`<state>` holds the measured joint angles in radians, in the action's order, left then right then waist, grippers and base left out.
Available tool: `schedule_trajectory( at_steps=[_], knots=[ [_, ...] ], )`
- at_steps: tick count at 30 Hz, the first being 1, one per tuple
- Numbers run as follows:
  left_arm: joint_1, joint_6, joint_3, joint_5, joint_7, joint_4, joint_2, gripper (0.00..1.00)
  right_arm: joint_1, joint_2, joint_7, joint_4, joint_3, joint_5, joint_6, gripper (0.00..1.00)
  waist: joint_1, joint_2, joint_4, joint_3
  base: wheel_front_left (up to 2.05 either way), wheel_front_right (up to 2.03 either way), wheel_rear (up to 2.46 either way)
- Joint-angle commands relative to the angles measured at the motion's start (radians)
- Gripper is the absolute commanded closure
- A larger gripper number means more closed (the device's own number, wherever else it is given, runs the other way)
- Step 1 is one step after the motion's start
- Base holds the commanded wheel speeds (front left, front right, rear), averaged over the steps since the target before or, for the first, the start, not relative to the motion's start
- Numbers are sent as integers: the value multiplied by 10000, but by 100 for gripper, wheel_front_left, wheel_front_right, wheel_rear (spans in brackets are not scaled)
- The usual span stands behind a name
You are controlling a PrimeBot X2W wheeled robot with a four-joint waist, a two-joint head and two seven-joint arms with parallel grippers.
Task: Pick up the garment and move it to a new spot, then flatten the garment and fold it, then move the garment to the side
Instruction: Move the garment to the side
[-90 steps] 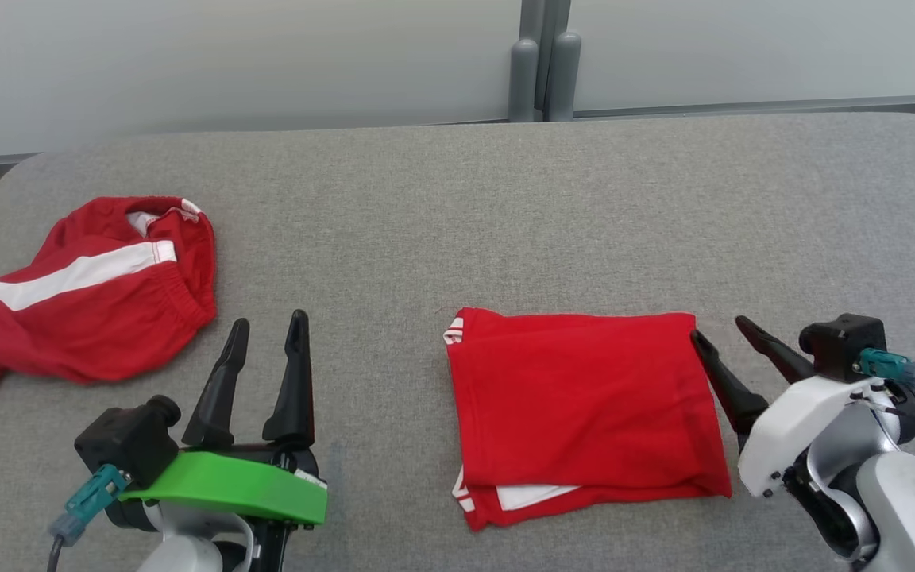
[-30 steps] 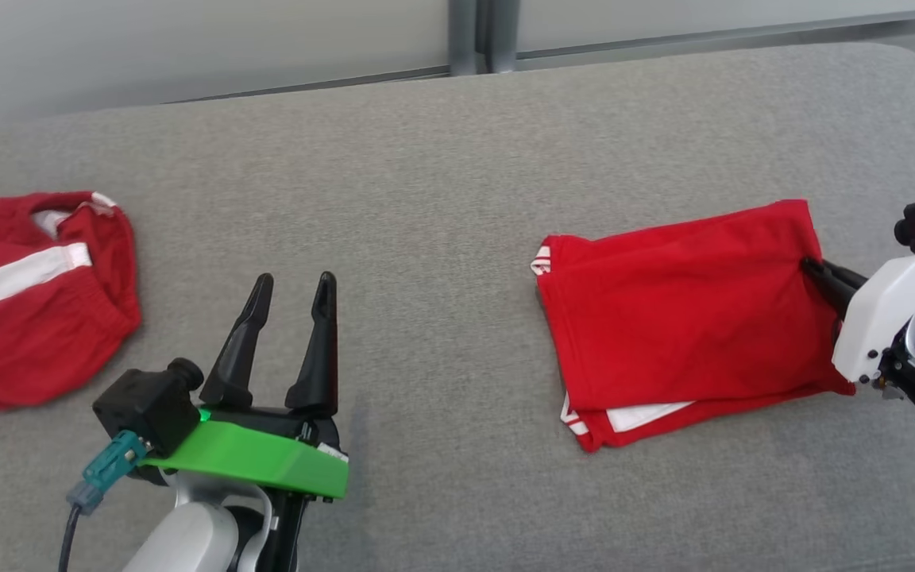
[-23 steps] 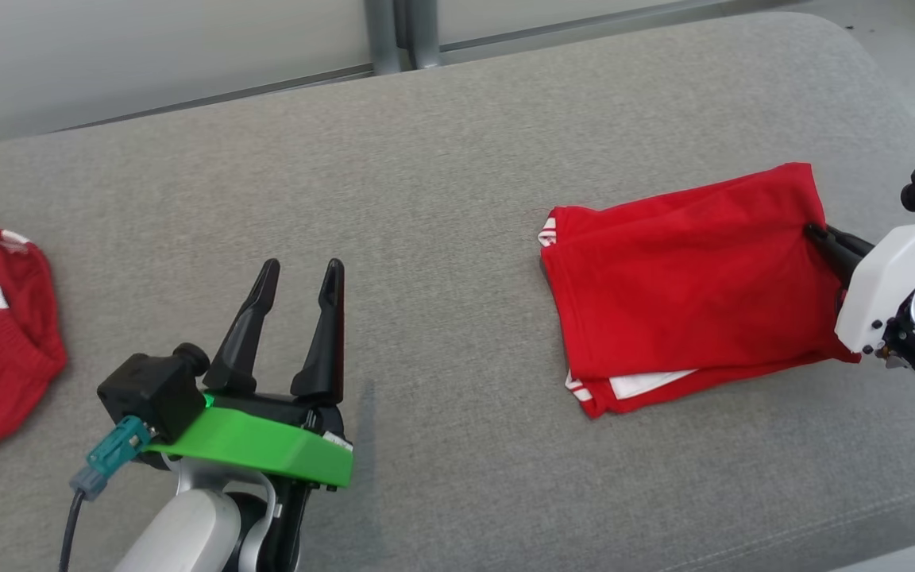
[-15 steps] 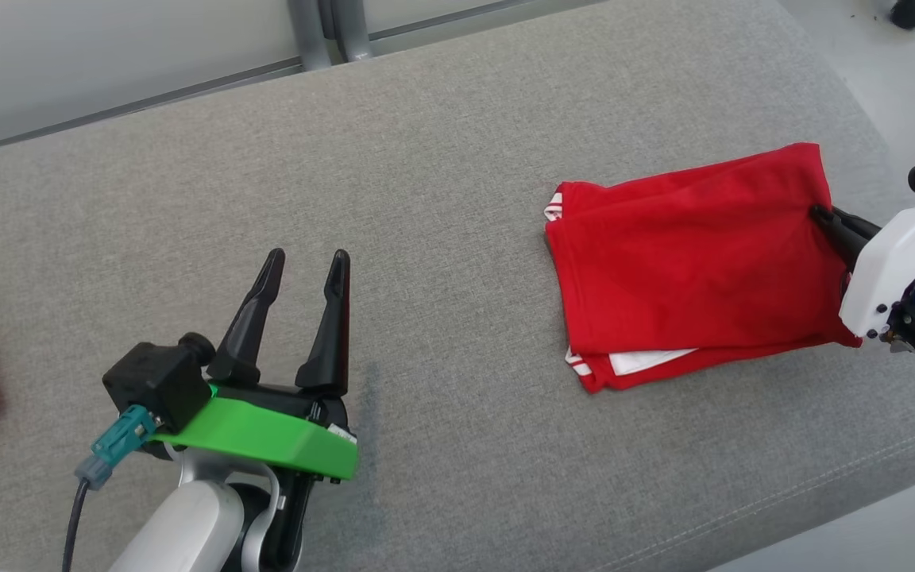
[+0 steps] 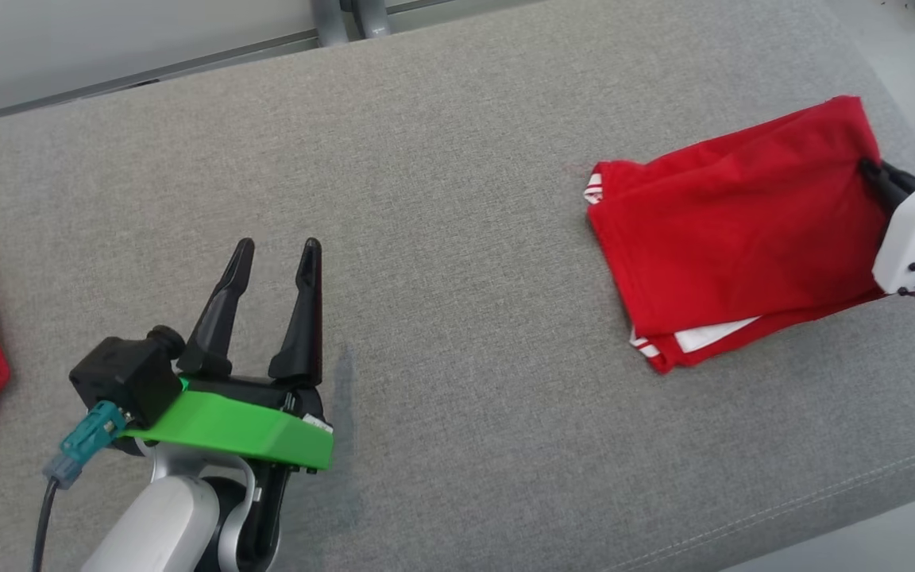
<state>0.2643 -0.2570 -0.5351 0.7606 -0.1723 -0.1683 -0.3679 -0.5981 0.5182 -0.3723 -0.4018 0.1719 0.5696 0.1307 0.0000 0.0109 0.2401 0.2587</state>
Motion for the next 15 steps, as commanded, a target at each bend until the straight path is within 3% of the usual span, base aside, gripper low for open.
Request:
schedule_trajectory(
  at_steps=[1,15],
  knots=[
    [78,-84,58,-7,21,-72,-103,0,-167,84,138,-157,-134,-128,1,100,0,-109,-123,132,0,0,0],
    [171,-592,427,-293,412,-1059,-806,0,-1463,390,1482,-2758,-1412,-1462,1,100,0,-109,-432,1216,0,0,0]
  ],
)
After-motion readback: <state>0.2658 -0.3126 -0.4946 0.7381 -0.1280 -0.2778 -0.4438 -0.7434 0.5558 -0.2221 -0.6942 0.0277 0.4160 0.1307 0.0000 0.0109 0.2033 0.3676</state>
